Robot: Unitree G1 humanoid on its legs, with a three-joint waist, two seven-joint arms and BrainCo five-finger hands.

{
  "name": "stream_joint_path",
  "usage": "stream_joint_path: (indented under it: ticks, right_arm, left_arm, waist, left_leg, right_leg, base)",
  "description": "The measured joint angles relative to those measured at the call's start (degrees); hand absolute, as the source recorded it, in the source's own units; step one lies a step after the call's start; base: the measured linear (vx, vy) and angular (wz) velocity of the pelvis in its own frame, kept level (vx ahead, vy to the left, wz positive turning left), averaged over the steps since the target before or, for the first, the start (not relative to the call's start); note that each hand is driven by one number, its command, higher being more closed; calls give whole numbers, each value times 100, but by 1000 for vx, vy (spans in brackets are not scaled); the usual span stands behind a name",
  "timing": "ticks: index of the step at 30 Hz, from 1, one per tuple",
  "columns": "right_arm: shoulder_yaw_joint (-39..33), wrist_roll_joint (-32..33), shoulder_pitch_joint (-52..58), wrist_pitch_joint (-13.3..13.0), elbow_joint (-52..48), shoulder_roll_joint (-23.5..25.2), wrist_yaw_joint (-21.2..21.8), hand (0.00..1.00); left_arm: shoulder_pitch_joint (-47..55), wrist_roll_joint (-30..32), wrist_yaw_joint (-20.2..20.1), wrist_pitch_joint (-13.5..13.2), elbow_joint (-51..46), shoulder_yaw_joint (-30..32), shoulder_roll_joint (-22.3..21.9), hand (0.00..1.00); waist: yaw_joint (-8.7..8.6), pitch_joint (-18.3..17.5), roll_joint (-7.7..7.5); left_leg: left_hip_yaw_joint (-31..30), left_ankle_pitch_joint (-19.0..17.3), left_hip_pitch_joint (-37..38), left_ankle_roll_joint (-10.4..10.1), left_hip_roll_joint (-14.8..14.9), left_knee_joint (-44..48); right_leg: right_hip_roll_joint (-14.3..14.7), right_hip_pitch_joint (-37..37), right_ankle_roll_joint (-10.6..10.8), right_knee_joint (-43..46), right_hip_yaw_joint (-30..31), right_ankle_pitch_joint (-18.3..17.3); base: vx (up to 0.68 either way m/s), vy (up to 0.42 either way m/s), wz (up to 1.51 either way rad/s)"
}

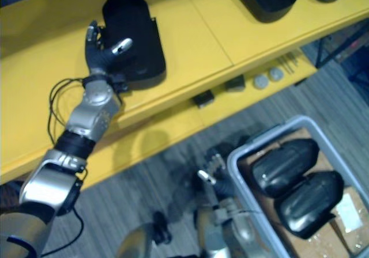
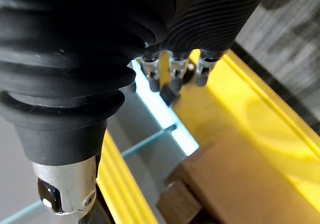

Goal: Walk over and take plastic housings, then place them on the shelf

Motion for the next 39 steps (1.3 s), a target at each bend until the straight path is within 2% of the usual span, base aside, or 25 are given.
stream_joint_path:
  ticks: [3,8,12,15,20,23,24,27,28,29,31,33,36,37,39]
  right_arm:
    - [23,46,5,-92,3,3,-1,0]
    - [70,44,39,-228,22,4,10,0]
    - [119,35,295,-340,20,3,48,0]
    - [142,-7,500,-362,2,3,146,0]
    - [199,-65,747,-385,-43,-14,317,0]
    - [198,-146,840,-403,-88,-41,420,0]
    - [199,-230,876,-402,-85,-57,443,0]
    - [192,-435,923,-401,-64,-77,483,0]
    - [168,-541,920,-404,-65,-78,376,0]
    - [103,-596,912,-404,-65,-76,324,0]
    - [-89,-819,906,-428,-67,-43,-66,0]
    - [-342,-862,888,-461,-93,0,-283,0]
    - [-1045,-930,858,-519,-382,120,-634,0]
    - [-1341,-973,857,-658,-583,183,-758,0]
    - [-1800,-1224,836,-904,-937,244,-1029,0]
  left_arm:
    - [36,22,474,-238,-16,37,-110,0]
    - [180,219,1045,-412,-94,308,-233,0]
    - [267,224,1087,-336,-93,590,-194,0]
    - [300,215,1075,-160,-91,774,-129,0]
    - [614,222,836,-113,-147,1199,124,0]
    - [729,280,694,-114,-544,1415,439,0]
    - [759,294,653,-114,-701,1441,585,0]
    - [946,295,381,-143,-1064,1527,872,0]
    - [1118,289,245,-228,-1297,1697,930,0]
    - [1196,283,187,-242,-1401,1757,957,0]
    - [1692,265,-91,-475,-1946,2138,1006,0]
    - [2153,268,-194,-623,-2366,2400,1020,0]
    - [3519,288,-344,-882,-3616,3037,970,0]
    - [4091,367,-337,-979,-4161,3376,751,0]
    - [5084,646,-276,-1273,-4881,3949,160,0]
  waist:
    - [-22,0,0]
    - [-115,11,19]
    - [-122,32,64]
    - [-125,27,73]
    - [-119,-31,190]
    - [-84,-165,345]
    - [-49,-283,440]
    - [-16,-626,574]
    - [25,-847,634]
    - [39,-900,658]
    - [93,-1087,709]
    - [139,-1194,742]
    - [239,-1371,809]
    - [278,-1406,838]
    - [474,-1579,880]
  left_leg:
    - [13,1,14,0,-12,-42]
    - [42,6,98,1,-31,-96]
    - [25,58,191,-10,-49,-210]
    - [-13,158,304,-27,-82,-386]
    - [-154,298,531,-74,-73,-555]
    - [-233,352,594,-88,-85,-694]
    - [-286,365,613,-97,-81,-723]
    - [-368,446,787,-117,-78,-908]
    - [-394,482,855,-125,-79,-1010]
    - [-409,501,907,-118,-87,-1064]
    - [-460,509,994,-114,-85,-1100]
    - [-468,516,1006,-106,-85,-1128]
    - [-504,544,1013,-80,-82,-1213]
    - [-621,583,1057,-82,-85,-1265]
    - [-698,636,1124,-111,-65,-1335]
  right_leg:
    - [0,-24,0,0,35,0]
    - [7,-7,8,0,82,6]
    - [4,49,10,0,71,6]
    - [-12,112,-11,1,12,-11]
    - [-4,337,-85,1,-150,-76]
    - [-11,381,-127,1,-222,-121]
    - [-11,411,-117,0,-258,-137]
    - [-10,553,-115,-3,-374,-249]
    - [-6,590,-109,-4,-410,-281]
    - [-2,626,-111,-3,-441,-284]
    - [-2,724,-100,-40,-508,-314]
    - [-6,753,-97,-54,-530,-323]
    - [-11,790,-77,-54,-613,-361]
    - [-13,849,-92,-55,-699,-383]
    - [-12,896,-84,-56,-808,-386]
  base:
    - [15,3,-5]
    - [23,10,-5]
    - [6,-3,1]
    - [20,-21,8]
    - [18,-37,15]
    - [3,-29,14]
    - [24,-24,17]
    - [51,-34,17]
    - [53,-31,8]
    - [41,-28,17]
    - [15,-17,12]
    - [-4,-14,4]
    - [17,-27,14]
    - [65,-43,28]
    - [83,-44,30]
